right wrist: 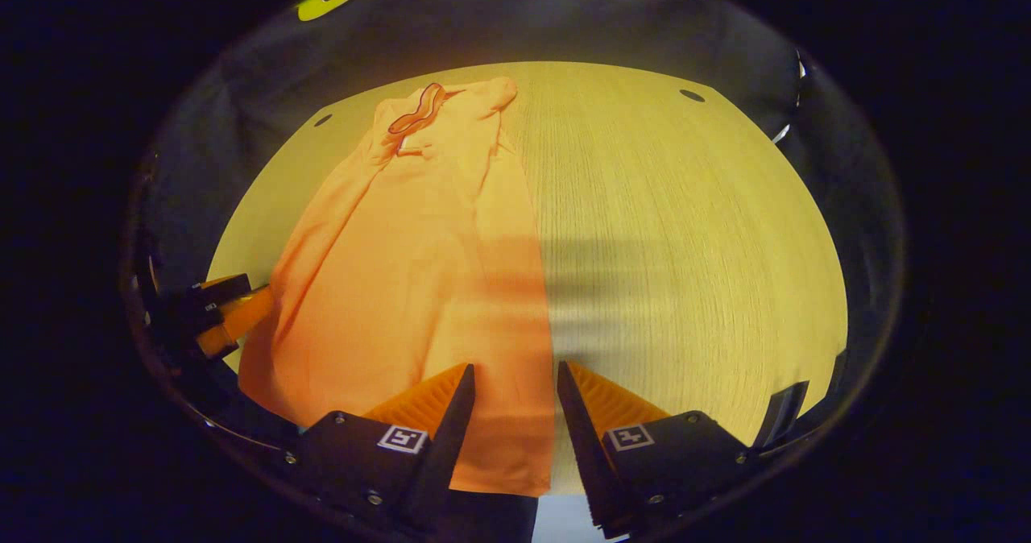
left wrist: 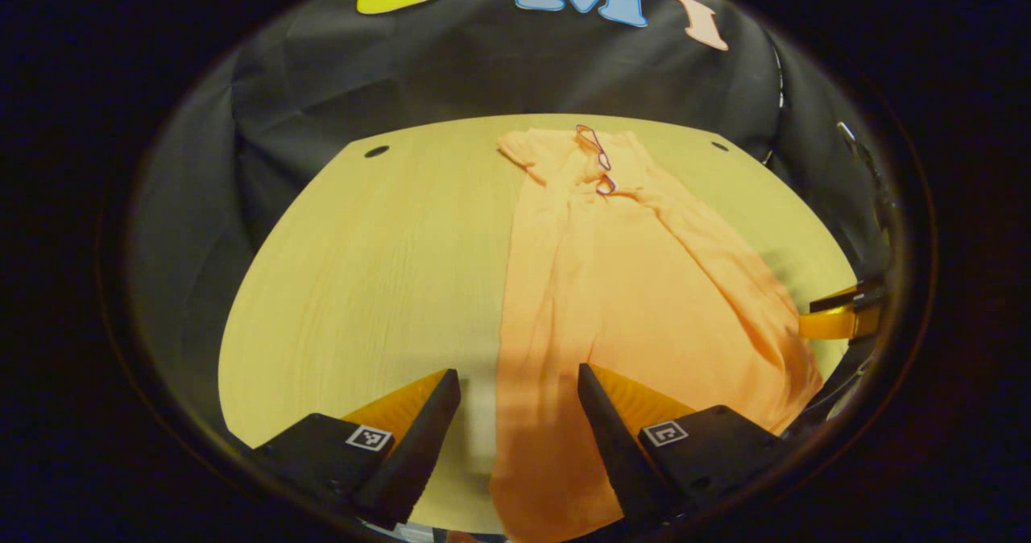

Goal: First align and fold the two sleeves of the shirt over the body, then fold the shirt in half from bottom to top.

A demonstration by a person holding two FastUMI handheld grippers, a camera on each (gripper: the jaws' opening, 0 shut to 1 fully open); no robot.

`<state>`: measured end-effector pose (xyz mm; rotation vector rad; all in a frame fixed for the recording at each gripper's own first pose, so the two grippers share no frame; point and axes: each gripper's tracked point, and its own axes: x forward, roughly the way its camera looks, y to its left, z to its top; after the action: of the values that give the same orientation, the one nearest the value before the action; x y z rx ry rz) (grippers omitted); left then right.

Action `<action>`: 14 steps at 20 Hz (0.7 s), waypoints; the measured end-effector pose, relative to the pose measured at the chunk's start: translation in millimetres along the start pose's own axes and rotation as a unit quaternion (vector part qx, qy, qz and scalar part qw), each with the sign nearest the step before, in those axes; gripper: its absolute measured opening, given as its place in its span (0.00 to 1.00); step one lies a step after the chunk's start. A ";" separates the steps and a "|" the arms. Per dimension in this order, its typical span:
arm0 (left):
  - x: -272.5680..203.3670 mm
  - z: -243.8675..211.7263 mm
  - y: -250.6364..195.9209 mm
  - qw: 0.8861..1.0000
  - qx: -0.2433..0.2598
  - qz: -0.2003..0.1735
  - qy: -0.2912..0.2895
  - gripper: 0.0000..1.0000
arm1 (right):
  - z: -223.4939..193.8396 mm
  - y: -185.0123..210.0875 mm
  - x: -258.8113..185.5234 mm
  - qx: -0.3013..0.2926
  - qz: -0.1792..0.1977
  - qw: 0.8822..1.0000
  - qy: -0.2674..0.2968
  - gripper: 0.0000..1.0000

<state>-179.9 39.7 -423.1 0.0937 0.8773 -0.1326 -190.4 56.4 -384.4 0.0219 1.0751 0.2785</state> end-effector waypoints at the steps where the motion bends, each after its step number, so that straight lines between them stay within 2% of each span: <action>1: -0.7 -6.7 1.0 1.000 0.000 0.004 0.004 0.97 | -4.6 0.5 0.8 -0.001 0.000 1.000 0.004 0.66; 6: 1.6 -14.9 0.3 1.000 0.004 0.017 0.002 0.96 | -15.4 4.1 8.1 -0.011 -0.006 1.000 0.017 0.66; 9: 2.0 -16.6 -2.1 1.000 -0.010 0.008 -0.004 0.97 | -17.8 5.2 9.9 -0.016 -0.010 1.000 0.020 0.66; 10: 2.0 -13.0 -4.4 1.000 -0.012 0.010 -0.009 0.95 | -15.6 4.9 8.6 -0.020 -0.012 1.000 0.018 0.66; 11: 2.5 -16.6 -7.3 1.000 -0.006 0.003 -0.005 0.86 | -19.0 4.1 12.7 -0.031 -0.021 0.999 0.023 0.67; 12: 3.4 -13.3 -13.2 1.000 0.002 -0.003 -0.008 0.82 | -17.6 0.2 12.8 -0.044 -0.028 0.998 0.021 0.61; 13: 5.0 -13.7 -18.5 1.000 0.012 -0.007 -0.007 0.72 | -17.9 3.8 10.8 -0.047 -0.023 0.998 0.023 0.48; 14: 6.2 -12.5 -22.9 1.000 0.018 -0.012 -0.008 0.59 | -17.0 6.1 9.6 -0.046 -0.021 0.999 0.020 0.28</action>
<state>-189.1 18.3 -436.5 0.1148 0.8612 -0.1715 -202.2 62.6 -399.9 -0.0884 1.0993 0.2910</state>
